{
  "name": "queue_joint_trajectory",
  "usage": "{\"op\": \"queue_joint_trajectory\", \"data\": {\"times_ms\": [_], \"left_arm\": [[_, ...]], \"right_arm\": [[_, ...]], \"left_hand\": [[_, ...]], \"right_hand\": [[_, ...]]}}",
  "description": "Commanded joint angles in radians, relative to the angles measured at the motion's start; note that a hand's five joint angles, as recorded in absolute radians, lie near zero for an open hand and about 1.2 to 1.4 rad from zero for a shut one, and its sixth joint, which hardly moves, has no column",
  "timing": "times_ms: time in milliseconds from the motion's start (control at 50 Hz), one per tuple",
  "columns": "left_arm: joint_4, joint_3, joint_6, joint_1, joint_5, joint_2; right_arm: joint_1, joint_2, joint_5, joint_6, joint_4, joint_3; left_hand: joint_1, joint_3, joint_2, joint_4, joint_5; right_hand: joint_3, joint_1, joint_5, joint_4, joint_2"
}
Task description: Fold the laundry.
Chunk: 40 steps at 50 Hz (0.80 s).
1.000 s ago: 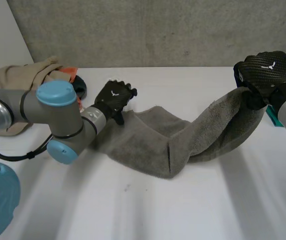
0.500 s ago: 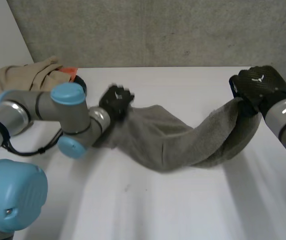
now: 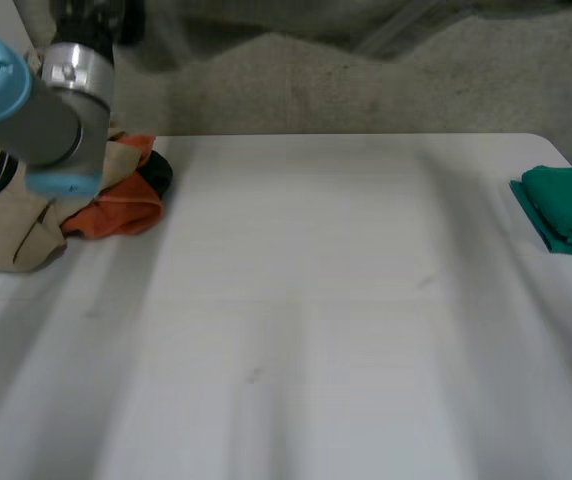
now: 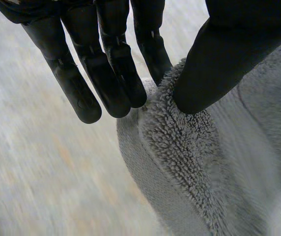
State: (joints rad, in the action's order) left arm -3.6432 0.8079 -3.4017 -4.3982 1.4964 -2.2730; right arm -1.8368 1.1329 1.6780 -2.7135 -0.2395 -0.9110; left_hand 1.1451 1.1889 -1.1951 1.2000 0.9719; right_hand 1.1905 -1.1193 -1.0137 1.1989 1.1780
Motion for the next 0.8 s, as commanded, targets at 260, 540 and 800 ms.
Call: {"op": "queue_joint_trajectory", "data": {"times_ms": [260, 540, 800], "left_arm": [[0.218, 0.873, -0.192, -0.052, -0.061, 0.231], [0.318, 0.807, -0.191, -0.029, -0.064, 0.395], [0.385, 0.731, -0.229, 0.060, 0.019, 0.194]], "right_arm": [[0.004, -0.165, -0.118, 0.166, 0.131, -0.515], [0.001, -0.065, -0.129, 0.163, 0.117, -0.618], [0.005, -0.064, -0.130, 0.166, 0.103, -0.669]], "left_hand": [[-0.018, -0.062, 0.068, -0.073, -0.019], [-0.650, -0.693, 0.700, -0.705, -0.651], [-0.647, -0.691, 0.697, -0.702, -0.648]], "right_hand": [[0.206, -0.277, -0.208, 0.197, 0.218], [0.206, -0.277, -0.208, 0.197, 0.218], [0.206, -0.277, -0.208, 0.197, 0.218]]}}
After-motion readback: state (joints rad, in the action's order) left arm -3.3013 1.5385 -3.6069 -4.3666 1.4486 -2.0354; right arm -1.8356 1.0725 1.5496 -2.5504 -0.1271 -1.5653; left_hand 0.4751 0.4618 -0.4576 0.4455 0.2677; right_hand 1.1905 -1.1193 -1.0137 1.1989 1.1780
